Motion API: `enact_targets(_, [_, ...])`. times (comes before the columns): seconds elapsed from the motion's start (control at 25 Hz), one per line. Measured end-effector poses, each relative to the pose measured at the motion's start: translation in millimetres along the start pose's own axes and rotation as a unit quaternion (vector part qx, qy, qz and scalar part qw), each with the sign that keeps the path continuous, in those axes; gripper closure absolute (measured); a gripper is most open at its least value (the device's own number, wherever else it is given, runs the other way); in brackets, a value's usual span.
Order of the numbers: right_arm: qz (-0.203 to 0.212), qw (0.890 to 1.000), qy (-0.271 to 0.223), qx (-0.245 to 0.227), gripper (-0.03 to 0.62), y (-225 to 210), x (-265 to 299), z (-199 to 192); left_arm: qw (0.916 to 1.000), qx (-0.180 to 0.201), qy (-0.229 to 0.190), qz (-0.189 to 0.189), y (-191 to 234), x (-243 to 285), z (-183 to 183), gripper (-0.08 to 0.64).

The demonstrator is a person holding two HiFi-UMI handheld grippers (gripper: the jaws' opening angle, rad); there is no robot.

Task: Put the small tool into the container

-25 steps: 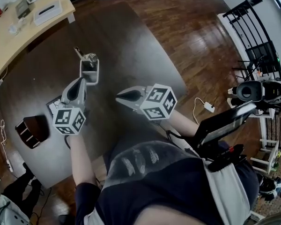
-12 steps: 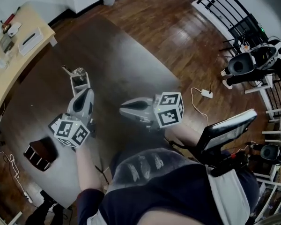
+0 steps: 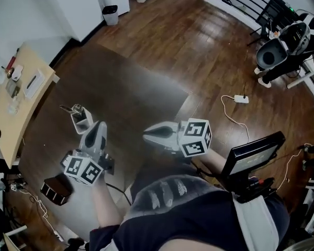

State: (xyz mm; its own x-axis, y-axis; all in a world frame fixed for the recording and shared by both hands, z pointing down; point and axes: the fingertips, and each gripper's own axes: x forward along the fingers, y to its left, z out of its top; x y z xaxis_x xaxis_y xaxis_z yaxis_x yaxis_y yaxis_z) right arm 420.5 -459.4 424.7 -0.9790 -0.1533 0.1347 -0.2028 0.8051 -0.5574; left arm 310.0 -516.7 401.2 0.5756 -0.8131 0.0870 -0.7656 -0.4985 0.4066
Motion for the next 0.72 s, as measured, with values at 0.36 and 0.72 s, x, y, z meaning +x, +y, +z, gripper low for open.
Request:
enact_targets(0.36, [-0.01, 0.992, -0.107, 0.067, 0.592, -29.6, -156.4, -3.0, 0.997, 0.028, 0.069, -0.021, -94.3, 95.8, -36.0, 0.56])
enact_targets(0.72, [0.053, 0.979, -0.167, 0.104, 0.592, -34.0, -240.3, 6.2, 0.9838, 0.113, 0.127, -0.057, -179.9, 147.5, -55.2, 0.56])
